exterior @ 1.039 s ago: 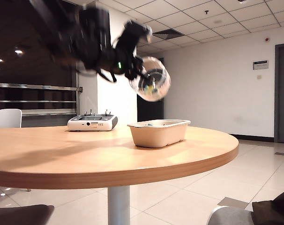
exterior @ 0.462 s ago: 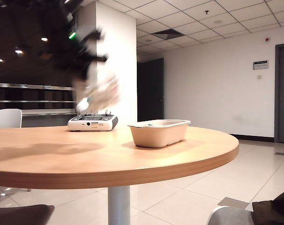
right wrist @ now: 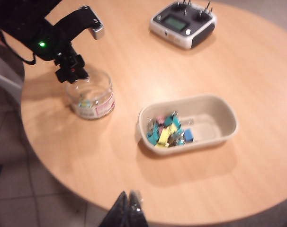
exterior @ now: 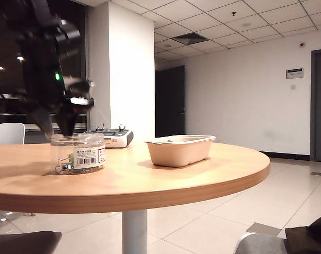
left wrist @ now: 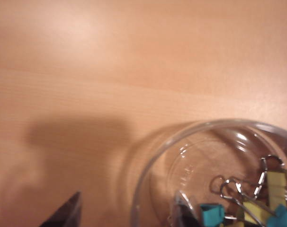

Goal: Pick up the box filled with clips, pour some clips from it into the rectangular paper box, and then put the clip box back on the table.

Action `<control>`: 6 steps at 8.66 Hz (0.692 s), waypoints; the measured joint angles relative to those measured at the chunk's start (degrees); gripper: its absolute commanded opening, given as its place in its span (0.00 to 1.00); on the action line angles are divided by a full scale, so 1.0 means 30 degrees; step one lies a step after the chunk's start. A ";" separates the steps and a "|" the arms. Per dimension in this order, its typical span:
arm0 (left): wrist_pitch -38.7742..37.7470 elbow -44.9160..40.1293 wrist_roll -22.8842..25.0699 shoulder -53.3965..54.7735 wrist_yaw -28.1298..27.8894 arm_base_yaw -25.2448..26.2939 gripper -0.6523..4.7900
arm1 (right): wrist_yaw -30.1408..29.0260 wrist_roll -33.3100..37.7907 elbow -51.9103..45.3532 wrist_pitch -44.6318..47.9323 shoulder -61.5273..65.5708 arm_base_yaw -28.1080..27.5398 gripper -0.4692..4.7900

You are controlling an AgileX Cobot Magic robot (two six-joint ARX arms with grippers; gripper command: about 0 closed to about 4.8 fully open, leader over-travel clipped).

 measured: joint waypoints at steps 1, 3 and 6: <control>0.0000 0.0000 -0.0073 -0.0721 -0.0066 0.0007 0.56 | 0.0000 0.0007 0.0000 0.0765 0.0000 0.0000 0.09; 0.0015 0.0000 -0.0066 -0.1596 -0.0102 0.0000 0.16 | 0.0000 0.0029 0.0000 0.1603 0.0000 0.0000 0.09; -0.1406 -0.0036 -0.1326 -0.4313 0.1763 0.0007 0.11 | 0.0801 0.1384 0.0000 0.3104 -0.0743 -0.0007 0.09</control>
